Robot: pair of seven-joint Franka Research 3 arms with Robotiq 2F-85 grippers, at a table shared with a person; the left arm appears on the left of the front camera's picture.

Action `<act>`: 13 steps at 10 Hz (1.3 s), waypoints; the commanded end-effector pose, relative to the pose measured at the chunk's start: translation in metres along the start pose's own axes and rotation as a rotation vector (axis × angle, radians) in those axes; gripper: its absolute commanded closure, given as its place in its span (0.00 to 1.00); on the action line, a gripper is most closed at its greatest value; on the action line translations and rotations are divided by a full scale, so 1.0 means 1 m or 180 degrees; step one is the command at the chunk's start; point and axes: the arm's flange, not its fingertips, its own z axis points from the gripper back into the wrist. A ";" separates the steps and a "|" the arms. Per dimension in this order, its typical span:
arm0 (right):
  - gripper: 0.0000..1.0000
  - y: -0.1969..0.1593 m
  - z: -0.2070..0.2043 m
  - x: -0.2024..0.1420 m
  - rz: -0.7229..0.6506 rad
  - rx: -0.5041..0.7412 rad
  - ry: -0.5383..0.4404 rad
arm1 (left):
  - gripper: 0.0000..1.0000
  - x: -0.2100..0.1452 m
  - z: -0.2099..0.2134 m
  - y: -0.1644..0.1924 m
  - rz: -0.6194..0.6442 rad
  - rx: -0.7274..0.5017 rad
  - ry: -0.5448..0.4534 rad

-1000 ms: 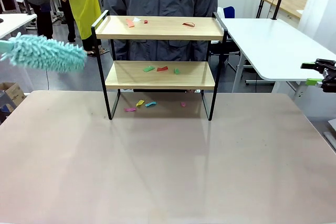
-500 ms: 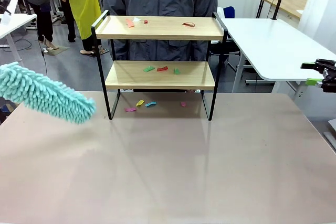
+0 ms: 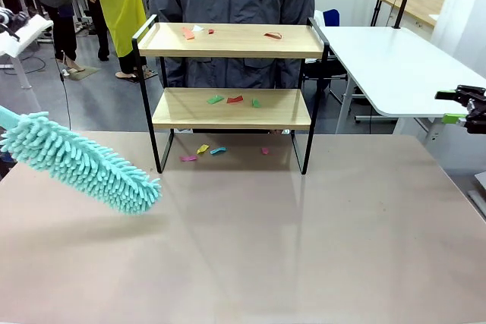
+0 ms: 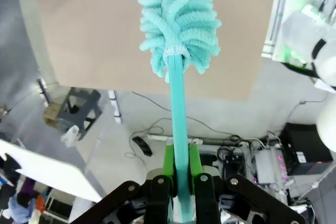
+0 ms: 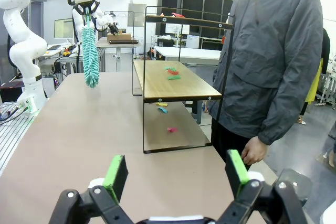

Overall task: Clean the shelf.
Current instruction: Clean the specific section of the Shelf indicated by the human with the Duster.

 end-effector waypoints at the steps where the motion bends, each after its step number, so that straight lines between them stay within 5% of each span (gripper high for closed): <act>1: 0.00 -0.001 -0.001 0.003 0.0017 -0.0004 0.0007 | 0.87 -0.004 0.002 0.000 0.0017 -0.0037 0.0075; 13: 0.00 -0.001 -0.001 0.003 0.0017 -0.0004 0.0007 | 0.87 -0.004 0.002 0.000 0.0017 -0.0037 0.0075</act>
